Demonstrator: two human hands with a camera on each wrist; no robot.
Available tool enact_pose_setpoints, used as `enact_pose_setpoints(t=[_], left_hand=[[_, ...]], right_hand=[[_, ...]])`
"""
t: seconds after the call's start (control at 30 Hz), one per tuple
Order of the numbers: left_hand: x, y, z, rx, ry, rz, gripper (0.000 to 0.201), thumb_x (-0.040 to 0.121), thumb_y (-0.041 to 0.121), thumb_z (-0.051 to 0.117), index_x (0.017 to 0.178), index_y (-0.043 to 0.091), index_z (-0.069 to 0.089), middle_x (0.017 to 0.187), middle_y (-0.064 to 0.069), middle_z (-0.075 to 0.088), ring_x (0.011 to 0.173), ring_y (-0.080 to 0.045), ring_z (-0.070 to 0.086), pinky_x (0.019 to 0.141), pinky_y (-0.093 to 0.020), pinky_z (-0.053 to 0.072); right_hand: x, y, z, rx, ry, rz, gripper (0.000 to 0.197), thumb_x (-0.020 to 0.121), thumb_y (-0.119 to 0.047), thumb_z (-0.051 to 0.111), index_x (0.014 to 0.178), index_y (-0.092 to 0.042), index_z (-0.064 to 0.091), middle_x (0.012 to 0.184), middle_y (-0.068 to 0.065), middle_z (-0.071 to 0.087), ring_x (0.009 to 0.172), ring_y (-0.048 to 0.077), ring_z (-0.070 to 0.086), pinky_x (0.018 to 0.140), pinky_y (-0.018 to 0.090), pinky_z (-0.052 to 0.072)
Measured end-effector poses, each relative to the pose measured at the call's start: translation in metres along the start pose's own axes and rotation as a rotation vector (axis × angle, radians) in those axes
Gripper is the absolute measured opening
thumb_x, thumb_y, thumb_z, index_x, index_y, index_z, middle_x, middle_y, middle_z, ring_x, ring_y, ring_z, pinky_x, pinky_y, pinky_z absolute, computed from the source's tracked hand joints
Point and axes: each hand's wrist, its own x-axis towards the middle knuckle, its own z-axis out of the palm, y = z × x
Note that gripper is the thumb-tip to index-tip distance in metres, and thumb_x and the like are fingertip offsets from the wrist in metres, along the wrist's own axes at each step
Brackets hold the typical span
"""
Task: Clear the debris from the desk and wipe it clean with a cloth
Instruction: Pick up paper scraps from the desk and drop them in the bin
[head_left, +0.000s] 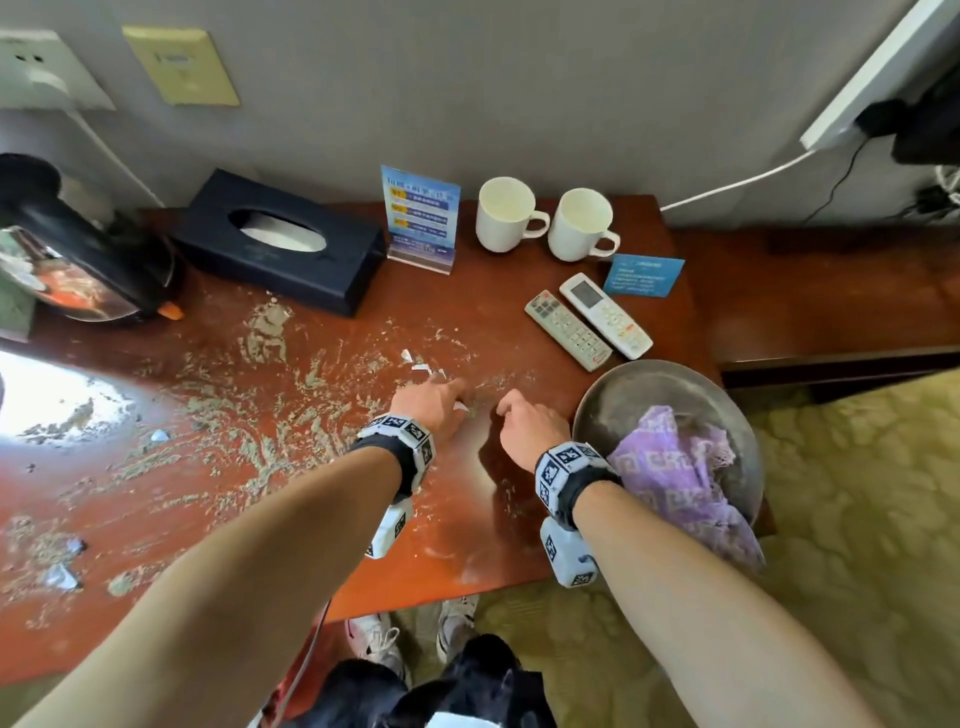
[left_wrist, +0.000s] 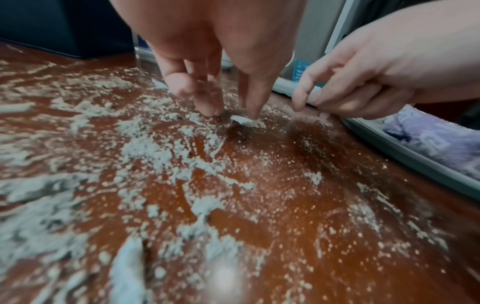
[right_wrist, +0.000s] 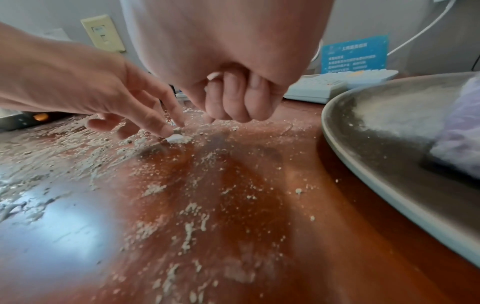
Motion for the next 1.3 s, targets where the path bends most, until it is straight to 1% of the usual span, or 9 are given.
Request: enact_pose_setpoints(t=[0.17,0.4,0.57,0.67,0.8,0.93,1.07,1.17,1.3], left_hand=[[0.006,0.001,0.009,-0.005,0.003,-0.054,0.027,0.099,0.016,0.050,0.122,0.028,0.054,0.122,-0.001,0.051,0.089,-0.024,0.064,0.060,-0.027,0.045],[0.010,0.001,0.006,-0.051,0.001,-0.088,0.015,0.099,0.021,0.050,0.109,0.022,0.060,0.115,0.000,0.055,0.087,-0.023,0.064,0.065,-0.030,0.052],[0.006,0.002,-0.004,-0.099,-0.024,-0.118,0.022,0.099,0.021,0.044,0.115,0.009,0.054,0.110,-0.009,0.061,0.092,-0.029,0.065,0.078,-0.038,0.056],[-0.005,-0.011,-0.014,-0.187,-0.007,-0.187,0.019,0.098,0.016,0.044,0.113,0.010,0.053,0.101,-0.011,0.065,0.090,-0.029,0.064,0.075,-0.036,0.056],[-0.029,-0.040,-0.026,-0.260,0.027,-0.244,0.023,0.093,0.007,0.038,0.110,0.015,0.052,0.087,-0.004,0.062,0.080,-0.024,0.063,0.067,-0.033,0.055],[-0.058,-0.074,-0.032,-0.304,0.060,-0.311,0.028,0.089,0.004,0.043,0.107,0.015,0.061,0.099,-0.010,0.068,0.086,-0.027,0.065,0.074,-0.035,0.057],[-0.091,-0.111,-0.028,-0.309,0.098,-0.424,0.022,0.095,0.015,0.041,0.083,0.007,0.059,0.090,-0.014,0.068,0.081,-0.031,0.065,0.072,-0.037,0.056],[-0.118,-0.146,-0.019,-0.352,0.079,-0.478,0.026,0.091,0.020,0.050,0.087,0.001,0.066,0.086,-0.013,0.068,0.079,-0.030,0.066,0.065,-0.035,0.055],[-0.158,-0.191,-0.007,-0.416,0.145,-0.587,0.032,0.095,0.024,0.041,0.082,0.003,0.062,0.078,-0.011,0.065,0.062,-0.023,0.057,0.059,-0.031,0.051]], right_hand=[[0.006,0.009,-0.006,0.029,-0.037,0.005,0.033,0.099,-0.005,0.036,0.126,-0.014,0.052,0.121,0.014,0.061,0.119,0.032,0.050,0.090,0.031,0.034],[0.017,0.011,-0.010,0.036,-0.053,0.006,0.032,0.098,-0.007,0.037,0.124,-0.016,0.053,0.119,0.013,0.061,0.119,0.032,0.049,0.093,0.032,0.036],[0.024,0.003,-0.011,0.000,-0.049,-0.078,0.030,0.102,-0.011,0.035,0.123,-0.015,0.056,0.120,0.009,0.063,0.119,0.030,0.050,0.089,0.031,0.036],[0.029,-0.007,-0.011,-0.011,-0.078,-0.127,0.028,0.105,-0.013,0.034,0.124,-0.013,0.055,0.115,0.010,0.064,0.115,0.031,0.051,0.081,0.031,0.034],[0.032,-0.036,-0.005,-0.002,-0.105,-0.183,0.030,0.104,-0.008,0.032,0.128,-0.015,0.048,0.101,0.009,0.060,0.095,0.027,0.052,0.070,0.030,0.033],[0.030,-0.075,0.007,-0.045,-0.146,-0.258,0.036,0.101,-0.003,0.033,0.133,-0.016,0.044,0.116,0.014,0.060,0.092,0.025,0.050,0.073,0.030,0.034],[0.023,-0.119,0.026,-0.107,-0.163,-0.330,0.032,0.101,-0.008,0.034,0.128,-0.018,0.047,0.106,0.012,0.062,0.089,0.025,0.052,0.068,0.030,0.036],[0.015,-0.149,0.045,-0.162,-0.151,-0.370,0.027,0.103,-0.019,0.032,0.122,-0.020,0.051,0.093,0.007,0.062,0.073,0.020,0.053,0.054,0.030,0.032],[0.000,-0.187,0.071,-0.226,-0.153,-0.446,0.023,0.103,-0.025,0.034,0.116,-0.020,0.052,0.091,0.005,0.064,0.080,0.025,0.055,0.068,0.031,0.039]])
